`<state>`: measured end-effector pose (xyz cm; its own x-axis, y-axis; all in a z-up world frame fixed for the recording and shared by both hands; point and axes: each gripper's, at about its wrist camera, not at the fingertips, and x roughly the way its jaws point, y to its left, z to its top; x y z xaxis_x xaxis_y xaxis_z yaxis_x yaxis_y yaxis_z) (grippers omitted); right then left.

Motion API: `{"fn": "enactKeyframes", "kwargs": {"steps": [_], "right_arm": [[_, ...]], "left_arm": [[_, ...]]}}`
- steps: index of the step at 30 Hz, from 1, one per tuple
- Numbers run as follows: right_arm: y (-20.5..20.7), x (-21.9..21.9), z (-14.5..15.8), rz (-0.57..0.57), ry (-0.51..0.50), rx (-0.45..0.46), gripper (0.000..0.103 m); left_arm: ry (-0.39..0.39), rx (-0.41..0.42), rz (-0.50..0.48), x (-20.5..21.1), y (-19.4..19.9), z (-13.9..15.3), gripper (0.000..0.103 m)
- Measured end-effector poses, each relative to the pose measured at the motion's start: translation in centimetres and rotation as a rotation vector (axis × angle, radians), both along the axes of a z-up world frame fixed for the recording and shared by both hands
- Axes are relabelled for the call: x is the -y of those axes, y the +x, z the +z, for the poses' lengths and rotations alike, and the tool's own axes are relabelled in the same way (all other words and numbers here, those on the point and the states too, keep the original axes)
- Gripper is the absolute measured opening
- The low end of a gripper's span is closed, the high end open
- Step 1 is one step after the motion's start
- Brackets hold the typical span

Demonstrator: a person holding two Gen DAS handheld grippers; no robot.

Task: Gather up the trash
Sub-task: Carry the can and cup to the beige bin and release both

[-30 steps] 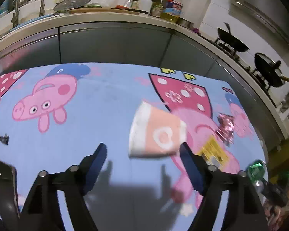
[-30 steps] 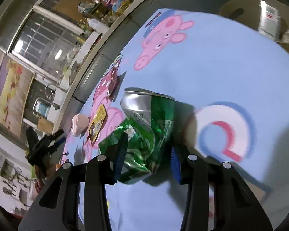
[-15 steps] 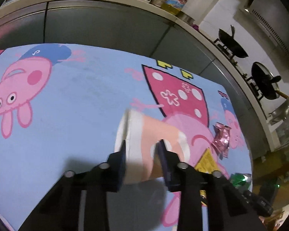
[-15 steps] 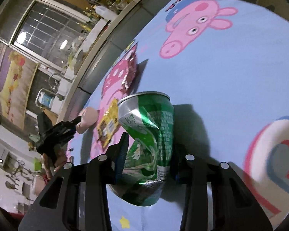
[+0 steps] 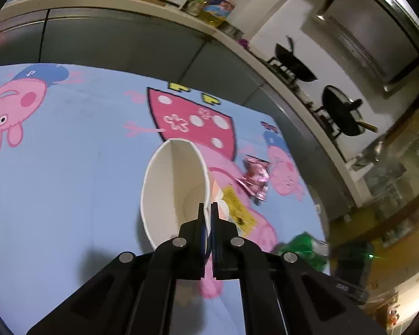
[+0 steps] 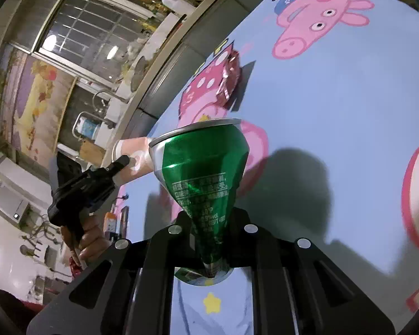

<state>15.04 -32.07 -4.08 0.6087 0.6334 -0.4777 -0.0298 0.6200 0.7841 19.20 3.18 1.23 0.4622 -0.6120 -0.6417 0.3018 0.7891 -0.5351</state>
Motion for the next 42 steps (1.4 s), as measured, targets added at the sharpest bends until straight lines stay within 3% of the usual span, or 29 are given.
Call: {"fn": "enactKeyframes", "kwargs": {"steps": [8,15,21,29,35,41,42], "right_arm": [[-1.5,-2.3,-0.3,0.067,0.012,0.001,0.011],[-3.5,0.7,-0.2,-0.013,0.007,0.019,0.011],[-6.0,7.5,0.4,-0.188,-0.006,0.058,0.011],[-7.7,19.7,1.9,-0.468,-0.093,0.106,0.011],[-5.7,26.6,1.8,-0.590,-0.178,0.084,0.011],[-3.2,28.9,0.3,-0.597,-0.257,0.029,0.012],[-2.8,29.2,0.1,-0.589,-0.264,0.018,0.014]], "left_arm": [[0.009,0.023,-0.136,3.6,-5.0,1.4,0.003],[0.068,0.003,-0.299,10.7,-6.8,0.4,0.003],[0.109,0.028,-0.446,19.1,-5.5,1.1,0.003],[0.172,0.134,-0.647,35.9,-3.4,3.4,0.003],[0.225,0.184,-0.694,45.4,-2.4,2.7,0.004],[0.320,0.154,-0.685,50.1,-0.7,-0.8,0.004],[0.338,0.156,-0.673,50.4,-0.5,-1.3,0.014]]}}
